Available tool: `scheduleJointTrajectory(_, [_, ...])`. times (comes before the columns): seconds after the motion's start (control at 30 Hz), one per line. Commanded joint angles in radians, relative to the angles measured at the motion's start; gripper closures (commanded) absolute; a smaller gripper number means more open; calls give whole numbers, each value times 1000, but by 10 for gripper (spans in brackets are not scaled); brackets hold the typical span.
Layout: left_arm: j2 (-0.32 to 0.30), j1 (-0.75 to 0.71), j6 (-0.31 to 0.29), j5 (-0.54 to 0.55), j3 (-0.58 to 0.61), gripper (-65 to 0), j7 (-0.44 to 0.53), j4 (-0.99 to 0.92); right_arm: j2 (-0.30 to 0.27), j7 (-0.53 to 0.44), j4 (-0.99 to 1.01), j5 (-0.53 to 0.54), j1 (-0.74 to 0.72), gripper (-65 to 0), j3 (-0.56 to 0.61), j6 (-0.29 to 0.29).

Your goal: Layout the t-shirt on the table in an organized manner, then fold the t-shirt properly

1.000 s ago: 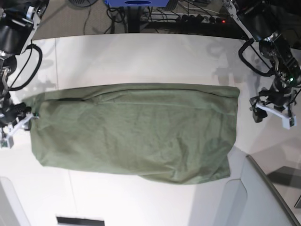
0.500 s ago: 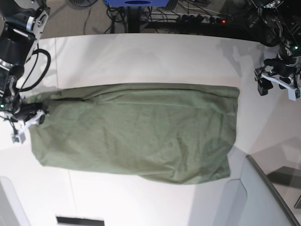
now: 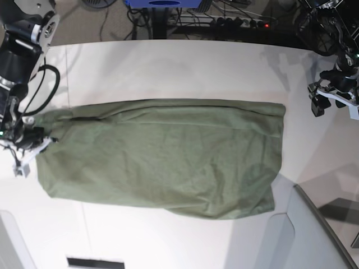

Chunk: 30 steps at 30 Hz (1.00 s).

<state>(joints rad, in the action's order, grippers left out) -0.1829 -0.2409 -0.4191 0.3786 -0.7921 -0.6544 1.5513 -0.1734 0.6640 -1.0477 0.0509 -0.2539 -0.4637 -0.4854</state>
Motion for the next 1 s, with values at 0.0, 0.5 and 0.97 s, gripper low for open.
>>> scheduleJointTrajectory(0.0, [-16, 2, -2, 12, -5, -487, 18, 16, -15, -14, -22, 11, -43, 0, 24, -2])
scheduleJointTrajectory(0.5, [-14, -1, -2, 12, -5, -487, 17, -8, -19, -22, 43, 10, -181, 0, 316, 6])
scheduleJointTrajectory(0.97, [-16, -1, -2, 12, -3, -487, 17, -55, -13, -115, 53, 8, -189, 0, 435, 0])
